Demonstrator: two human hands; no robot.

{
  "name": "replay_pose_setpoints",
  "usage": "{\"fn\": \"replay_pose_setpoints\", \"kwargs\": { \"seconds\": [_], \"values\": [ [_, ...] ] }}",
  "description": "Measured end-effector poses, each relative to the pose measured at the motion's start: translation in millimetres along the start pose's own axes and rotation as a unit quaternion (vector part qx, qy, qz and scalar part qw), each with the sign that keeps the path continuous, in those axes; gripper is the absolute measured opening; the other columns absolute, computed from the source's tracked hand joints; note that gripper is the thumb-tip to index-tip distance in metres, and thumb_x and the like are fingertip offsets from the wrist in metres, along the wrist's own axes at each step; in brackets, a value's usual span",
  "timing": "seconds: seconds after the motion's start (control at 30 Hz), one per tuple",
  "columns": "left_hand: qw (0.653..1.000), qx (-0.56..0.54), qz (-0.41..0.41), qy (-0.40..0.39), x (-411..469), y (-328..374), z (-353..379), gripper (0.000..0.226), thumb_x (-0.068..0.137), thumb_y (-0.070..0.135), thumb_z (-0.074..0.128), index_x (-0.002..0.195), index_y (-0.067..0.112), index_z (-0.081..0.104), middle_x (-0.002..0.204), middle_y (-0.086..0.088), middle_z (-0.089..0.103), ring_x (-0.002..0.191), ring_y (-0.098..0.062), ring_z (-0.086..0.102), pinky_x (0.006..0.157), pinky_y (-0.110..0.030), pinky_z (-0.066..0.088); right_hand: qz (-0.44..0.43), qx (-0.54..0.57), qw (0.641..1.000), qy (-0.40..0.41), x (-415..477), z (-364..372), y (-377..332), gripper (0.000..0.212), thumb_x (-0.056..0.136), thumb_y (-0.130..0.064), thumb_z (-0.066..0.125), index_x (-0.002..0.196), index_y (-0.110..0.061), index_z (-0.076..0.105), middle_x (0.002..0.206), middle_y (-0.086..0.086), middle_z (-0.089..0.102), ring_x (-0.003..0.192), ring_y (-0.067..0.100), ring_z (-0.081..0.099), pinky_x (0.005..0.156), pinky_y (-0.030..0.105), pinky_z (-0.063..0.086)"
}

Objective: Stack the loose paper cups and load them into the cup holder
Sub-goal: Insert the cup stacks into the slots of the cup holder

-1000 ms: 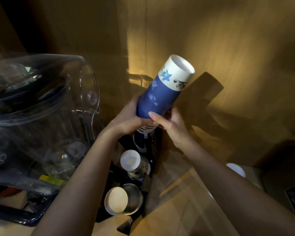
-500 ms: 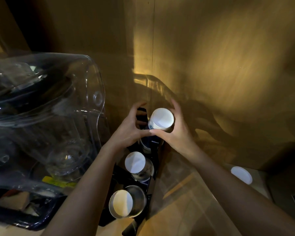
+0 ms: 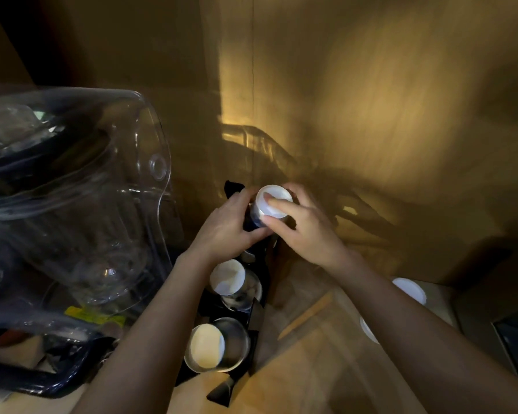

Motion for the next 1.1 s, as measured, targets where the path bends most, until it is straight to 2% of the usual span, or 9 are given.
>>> {"fn": "replay_pose_setpoints", "kwargs": {
  "seconds": [0.13,0.27,0.37,0.47,0.57,0.73,0.9,1.0,1.1],
  "values": [
    [0.996,0.079,0.041,0.017,5.3,24.7,5.8,0.058,0.081,0.029,0.062,0.130,0.034,0.032,0.121,-0.007,0.050,0.106,-0.022,0.051,0.076,-0.032,0.041,0.013,0.002,1.000,-0.020,-10.7,-7.1,6.1,0.038,0.089,-0.038,0.052,0.124,-0.023,0.052,0.139,0.008,0.037,0.124,0.022,0.040,0.098,0.034,0.037],
    [0.977,0.199,0.045,0.064,3.2,47.4,17.8,0.051,0.084,0.036,0.059,0.128,0.018,0.041,0.127,-0.016,0.047,0.118,-0.035,0.041,0.097,-0.050,0.036,0.042,0.016,0.998,0.036,-29.1,-34.3,19.2,0.047,0.086,-0.041,0.055,0.129,-0.026,0.045,0.134,0.003,0.042,0.117,0.013,0.045,0.093,0.023,0.035],
    [0.968,0.216,0.086,0.092,4.2,76.7,40.2,0.052,0.082,0.036,0.061,0.125,0.012,0.046,0.124,-0.020,0.050,0.119,-0.038,0.042,0.102,-0.050,0.032,0.091,0.024,0.993,0.066,-47.0,-56.5,37.9,0.045,0.085,-0.034,0.059,0.127,-0.020,0.049,0.127,0.004,0.049,0.108,0.008,0.046,0.088,0.014,0.032],
    [0.979,0.162,0.108,0.061,8.7,102.5,78.7,0.054,0.078,0.030,0.064,0.125,0.011,0.047,0.122,-0.018,0.053,0.112,-0.036,0.047,0.096,-0.044,0.036,0.146,0.004,0.987,0.072,-71.1,-75.8,65.7,0.046,0.083,-0.031,0.061,0.125,-0.017,0.050,0.127,0.010,0.052,0.113,0.023,0.051,0.096,0.035,0.042],
    [0.989,0.131,0.054,-0.047,13.3,106.1,133.8,0.069,0.077,0.036,0.065,0.136,0.018,0.033,0.133,-0.013,0.045,0.122,-0.032,0.039,0.100,-0.041,0.032,0.225,-0.026,0.973,0.045,-100.3,-90.5,95.2,0.056,0.082,-0.040,0.061,0.131,-0.019,0.043,0.135,0.010,0.047,0.123,0.026,0.045,0.102,0.047,0.038],
    [0.983,0.042,-0.023,-0.180,7.8,92.3,217.2,0.095,0.068,0.037,0.076,0.142,0.021,0.019,0.141,-0.012,0.038,0.127,-0.033,0.036,0.103,-0.045,0.036,0.340,0.013,0.940,0.023,-152.8,-103.8,140.4,0.078,0.076,-0.039,0.069,0.138,-0.016,0.029,0.142,0.011,0.036,0.130,0.026,0.036,0.106,0.037,0.031],
    [0.966,-0.091,-0.076,-0.230,-0.1,83.0,272.5,0.107,0.061,0.032,0.084,0.143,0.016,0.016,0.150,-0.010,0.030,0.135,-0.030,0.031,0.105,-0.037,0.031,0.397,0.105,0.912,0.009,-192.5,-94.2,175.0,0.085,0.064,-0.028,0.082,0.130,-0.026,0.029,0.118,-0.007,0.039,0.110,0.009,0.039,0.084,0.008,0.030],
    [0.957,-0.159,-0.093,-0.222,-5.3,78.9,296.8,0.088,0.063,0.024,0.083,0.133,0.022,0.030,0.140,-0.005,0.041,0.128,-0.025,0.042,0.098,-0.030,0.036,0.421,0.186,0.887,-0.022,-207.0,-76.0,189.8,0.079,0.063,-0.021,0.083,0.118,-0.037,0.028,0.120,-0.009,0.043,0.114,0.011,0.044,0.089,0.025,0.039],
    [0.941,-0.223,-0.110,-0.229,-12.9,73.6,315.4,0.079,0.065,0.012,0.081,0.126,0.026,0.033,0.133,0.000,0.045,0.120,-0.018,0.046,0.095,-0.026,0.037,0.431,0.220,0.875,-0.028,-216.1,-63.2,199.6,0.077,0.066,-0.015,0.080,0.122,-0.034,0.031,0.124,-0.008,0.045,0.121,0.015,0.044,0.096,0.028,0.039]
  ]
}}
Point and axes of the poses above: each hand's wrist, its own x-axis towards the middle knuckle, its own z-axis out of the palm, y = z × x, the point moved 4 cm from there along x, towards the middle knuckle
